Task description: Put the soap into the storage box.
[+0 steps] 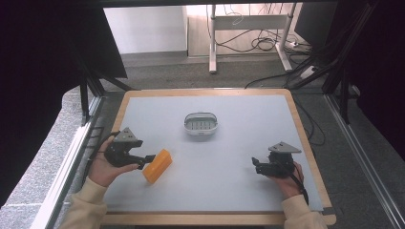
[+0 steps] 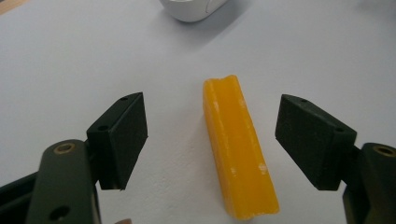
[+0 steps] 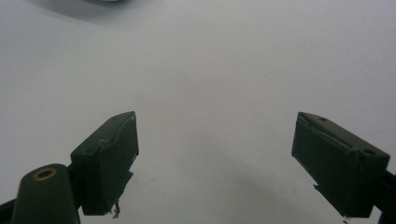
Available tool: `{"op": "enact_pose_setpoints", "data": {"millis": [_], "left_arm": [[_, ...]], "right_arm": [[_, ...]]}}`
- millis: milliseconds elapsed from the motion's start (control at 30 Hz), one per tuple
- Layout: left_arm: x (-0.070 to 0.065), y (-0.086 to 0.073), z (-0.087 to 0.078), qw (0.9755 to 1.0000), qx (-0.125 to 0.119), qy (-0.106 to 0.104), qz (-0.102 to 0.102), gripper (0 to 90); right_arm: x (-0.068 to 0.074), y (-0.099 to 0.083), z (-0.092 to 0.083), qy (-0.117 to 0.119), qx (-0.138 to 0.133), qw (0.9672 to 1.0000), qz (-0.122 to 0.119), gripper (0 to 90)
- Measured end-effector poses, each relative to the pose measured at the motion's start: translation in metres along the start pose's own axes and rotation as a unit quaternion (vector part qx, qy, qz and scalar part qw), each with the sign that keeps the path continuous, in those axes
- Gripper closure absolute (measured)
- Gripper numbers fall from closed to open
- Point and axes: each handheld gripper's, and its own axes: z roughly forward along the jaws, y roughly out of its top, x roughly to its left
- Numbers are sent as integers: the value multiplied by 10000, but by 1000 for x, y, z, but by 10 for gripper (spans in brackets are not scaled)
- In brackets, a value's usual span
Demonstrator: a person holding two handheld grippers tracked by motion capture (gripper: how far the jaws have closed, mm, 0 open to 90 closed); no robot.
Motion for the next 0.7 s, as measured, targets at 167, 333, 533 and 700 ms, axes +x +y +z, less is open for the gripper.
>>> {"op": "enact_pose_setpoints", "data": {"millis": [167, 333, 533, 700], "left_arm": [[-3, 1, 2, 10000, 47, -59, -14, 252], [-5, 2, 3, 9999, 83, -94, 42, 252], [-10, 1, 6, 9998, 141, -134, 46, 251], [-13, 1, 10, 9995, 241, -194, 100, 250]], "right_arm": [[3, 0, 0, 25, 7, 10000, -46, 150], [3, 0, 0, 17, 36, 10000, -61, 150], [5, 1, -2, 31, 2, 10000, -94, 150], [5, 1, -1, 13, 38, 9999, -99, 150]]}}
